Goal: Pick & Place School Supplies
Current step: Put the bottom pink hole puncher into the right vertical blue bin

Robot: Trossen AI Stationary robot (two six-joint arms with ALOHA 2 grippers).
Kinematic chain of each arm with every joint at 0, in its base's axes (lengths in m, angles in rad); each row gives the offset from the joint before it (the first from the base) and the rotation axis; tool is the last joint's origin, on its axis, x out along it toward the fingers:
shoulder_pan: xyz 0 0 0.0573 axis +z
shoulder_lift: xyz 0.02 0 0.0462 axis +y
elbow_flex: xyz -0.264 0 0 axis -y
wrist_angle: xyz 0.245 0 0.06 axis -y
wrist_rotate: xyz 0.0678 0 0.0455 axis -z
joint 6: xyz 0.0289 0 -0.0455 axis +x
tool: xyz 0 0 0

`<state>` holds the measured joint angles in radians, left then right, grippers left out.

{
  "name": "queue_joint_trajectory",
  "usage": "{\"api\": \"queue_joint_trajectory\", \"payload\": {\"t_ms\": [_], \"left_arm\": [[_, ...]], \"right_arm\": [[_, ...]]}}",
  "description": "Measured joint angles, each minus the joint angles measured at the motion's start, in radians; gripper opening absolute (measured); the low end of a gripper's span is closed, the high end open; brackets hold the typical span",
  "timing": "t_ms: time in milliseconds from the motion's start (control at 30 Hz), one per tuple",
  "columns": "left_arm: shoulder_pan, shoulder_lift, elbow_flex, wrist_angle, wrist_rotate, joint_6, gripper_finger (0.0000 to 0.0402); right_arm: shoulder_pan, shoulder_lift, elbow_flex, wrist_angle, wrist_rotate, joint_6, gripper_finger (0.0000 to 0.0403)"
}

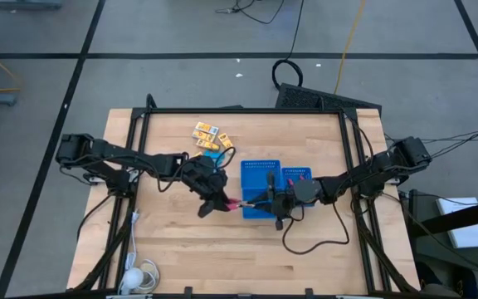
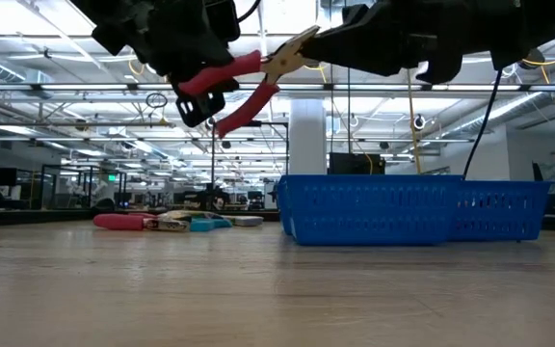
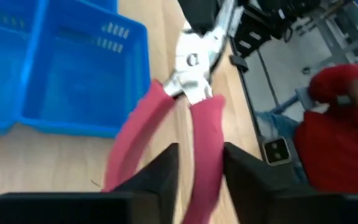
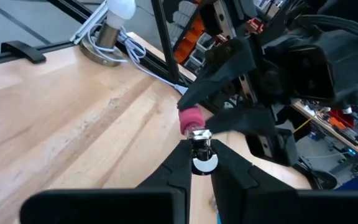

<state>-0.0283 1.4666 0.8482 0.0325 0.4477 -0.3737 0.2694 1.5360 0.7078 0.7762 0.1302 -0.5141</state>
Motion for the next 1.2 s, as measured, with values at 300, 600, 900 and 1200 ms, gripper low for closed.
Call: {"api": "queue_joint_trajectory", "payload": {"t_ms": [300, 600, 900, 1200], "left_arm": [[0.050, -0.037, 0.001, 0.036, 0.114, -0.008, 0.0263], [0.103, -0.179, 0.000, 0.017, 0.095, 0.068, 0.0309], [0.092, -0.281, 0.000, -0.042, -0.216, 0.216, 0.0312], [0.108, -0.283, 0.000, -0.069, -0.292, 0.184, 0.0312]], "right_arm": [[0.019, -0.069, 0.002, -0.107, 0.058, 0.011, 0.0027], [0.121, -0.292, 0.002, -0.463, 0.404, -0.039, 0.0027], [0.268, -0.532, 0.012, -0.944, 0.702, 0.144, 0.0027], [0.268, -0.541, 0.196, -1.499, 0.700, 0.426, 0.0027]]}}
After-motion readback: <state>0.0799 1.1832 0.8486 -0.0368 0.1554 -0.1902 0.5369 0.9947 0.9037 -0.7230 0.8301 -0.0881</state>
